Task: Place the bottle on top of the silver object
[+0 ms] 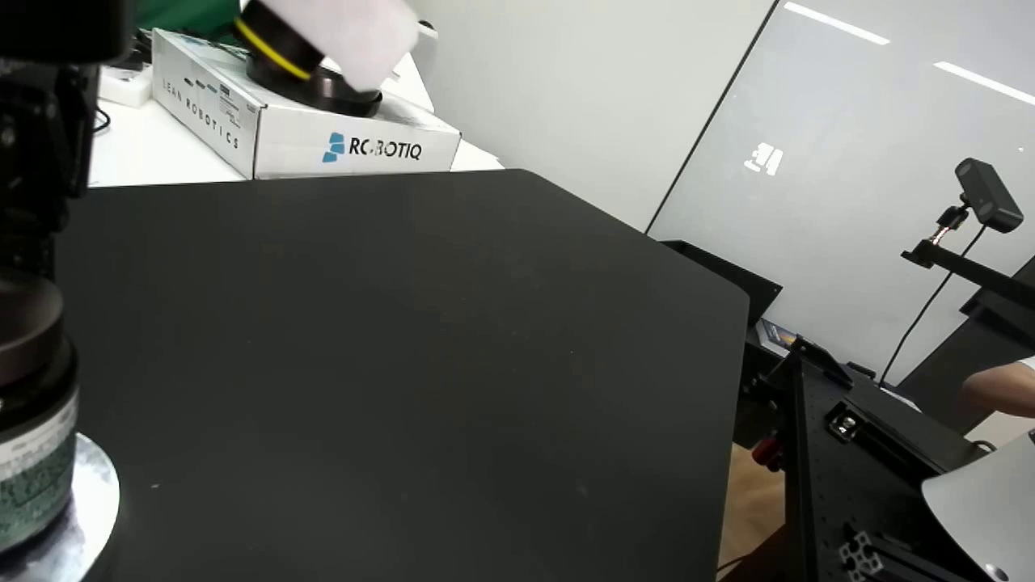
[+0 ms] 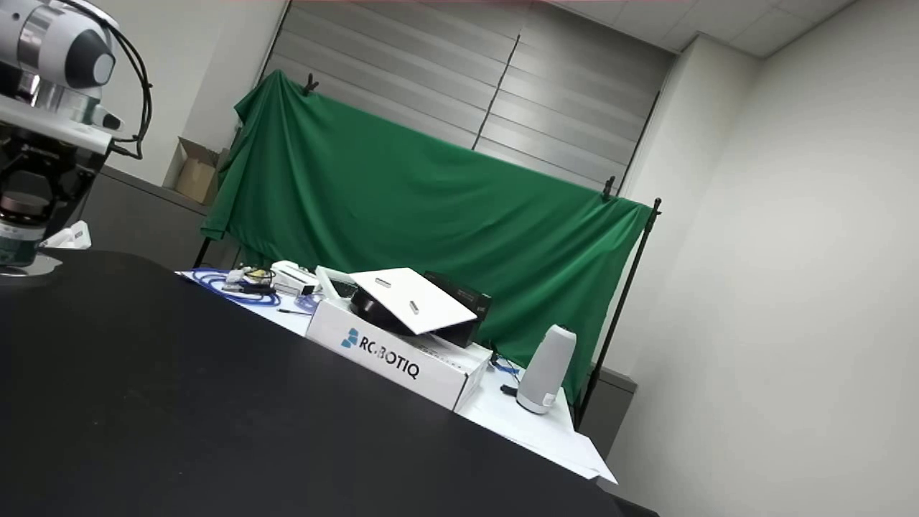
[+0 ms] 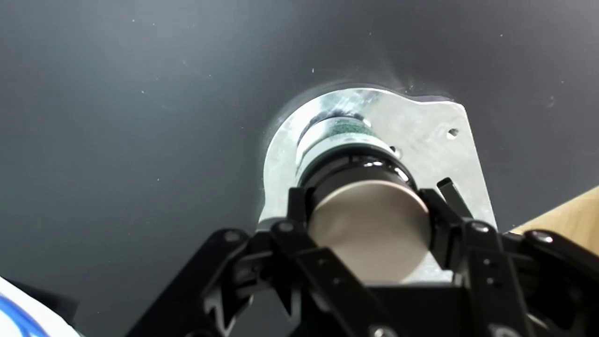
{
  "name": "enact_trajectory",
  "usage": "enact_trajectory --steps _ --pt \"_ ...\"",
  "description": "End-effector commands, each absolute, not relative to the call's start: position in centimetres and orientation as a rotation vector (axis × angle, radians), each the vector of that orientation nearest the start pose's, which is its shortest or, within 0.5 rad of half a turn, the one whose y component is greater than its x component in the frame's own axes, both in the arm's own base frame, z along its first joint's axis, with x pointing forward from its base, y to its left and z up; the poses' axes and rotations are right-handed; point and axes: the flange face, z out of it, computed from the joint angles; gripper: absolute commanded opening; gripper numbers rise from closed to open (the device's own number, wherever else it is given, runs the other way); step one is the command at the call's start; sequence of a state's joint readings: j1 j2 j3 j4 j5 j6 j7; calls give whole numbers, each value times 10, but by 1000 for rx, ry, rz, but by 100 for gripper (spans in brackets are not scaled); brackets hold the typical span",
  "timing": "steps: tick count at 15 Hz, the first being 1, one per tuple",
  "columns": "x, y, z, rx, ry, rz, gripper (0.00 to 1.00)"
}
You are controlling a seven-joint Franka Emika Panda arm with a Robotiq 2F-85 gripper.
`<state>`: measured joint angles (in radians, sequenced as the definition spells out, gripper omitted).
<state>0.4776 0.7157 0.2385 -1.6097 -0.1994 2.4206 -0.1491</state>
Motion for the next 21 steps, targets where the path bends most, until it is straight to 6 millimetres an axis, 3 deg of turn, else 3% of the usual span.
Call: enact_trajectory --steps 1,5,6,9,17,18,21 --pt "557 452 226 -2751 -1449 -170 36" --pt "558 455 226 -2753 -1449 -173 36" --pt "559 456 229 -2756 -1444 -176 86" --pt "562 456 248 -2766 -1425 -196 100" --pt "556 447 324 -2789 -1374 -280 100" --pt "564 455 308 -2756 -1418 -297 100" --pt "563 455 312 -2754 -1424 -301 100"
